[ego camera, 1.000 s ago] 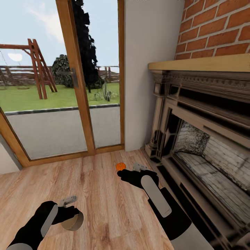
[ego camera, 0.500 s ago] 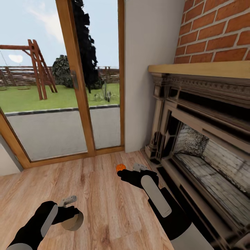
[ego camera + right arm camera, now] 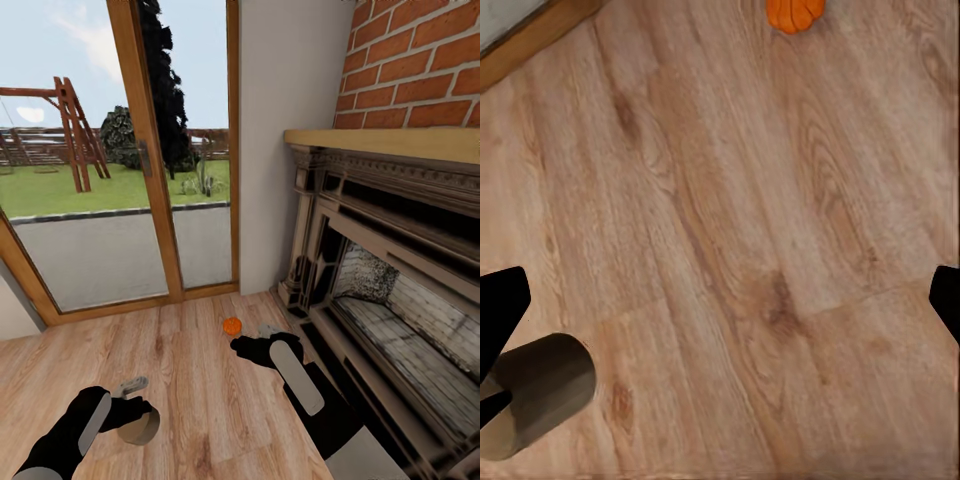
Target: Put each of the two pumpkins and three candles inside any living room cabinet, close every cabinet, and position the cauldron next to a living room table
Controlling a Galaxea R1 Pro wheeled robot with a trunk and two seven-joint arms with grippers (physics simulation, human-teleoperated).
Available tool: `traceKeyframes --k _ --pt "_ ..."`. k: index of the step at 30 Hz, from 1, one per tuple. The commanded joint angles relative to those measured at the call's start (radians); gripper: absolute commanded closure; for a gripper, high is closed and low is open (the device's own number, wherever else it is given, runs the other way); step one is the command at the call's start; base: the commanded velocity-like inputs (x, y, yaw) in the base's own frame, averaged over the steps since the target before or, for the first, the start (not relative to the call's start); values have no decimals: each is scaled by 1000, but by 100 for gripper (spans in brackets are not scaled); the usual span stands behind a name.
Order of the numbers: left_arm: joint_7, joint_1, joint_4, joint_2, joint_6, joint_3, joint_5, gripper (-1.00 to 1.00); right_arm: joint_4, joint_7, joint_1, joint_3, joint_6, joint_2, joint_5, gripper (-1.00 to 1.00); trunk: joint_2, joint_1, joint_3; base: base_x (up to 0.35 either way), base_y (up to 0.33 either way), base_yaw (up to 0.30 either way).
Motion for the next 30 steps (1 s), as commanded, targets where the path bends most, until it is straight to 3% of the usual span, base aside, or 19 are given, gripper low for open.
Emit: traceKeyframes --k 1,4,7,10,13,17,21,25,30 --pt "0 0 0 2 0 -1 -1 100 15 -1 0 -1 0 0 0 -100 7 -4 3 0 0 0" --pt "4 0 20 15 -6 -1 -3 100 38 -3 0 -6 3 -12 1 -100 28 -15 13 0 0 0" --pt "5 0 72 29 -12 -2 -5 100 46 -6 3 -7 -1 -43 1 -100 49 -27 22 0 0 0" --pt "6 1 104 41 -44 -2 -7 100 56 -9 66 -8 -7 -68 6 -100 70 -38 31 0 0 0" --pt "7 1 183 66 -128 -3 -6 100 64 -7 155 -12 -11 -75 11 -100 91 -50 41 0 0 0" --pt "8 2 313 76 -258 -2 -8 100 67 -4 223 -14 -57 -87 17 -100 119 -65 53 0 0 0" --pt "10 2 389 78 -351 -4 -8 100 73 2 282 -12 -126 -152 24 -100 147 -81 66 0 0 0" --pt "11 2 474 78 -445 -9 -8 100 143 5 299 -6 -211 -182 24 -100 175 -96 78 0 0 0" --pt "11 2 580 75 -572 -15 -9 100 282 53 303 11 -239 -177 28 -100 210 -115 94 0 0 0"
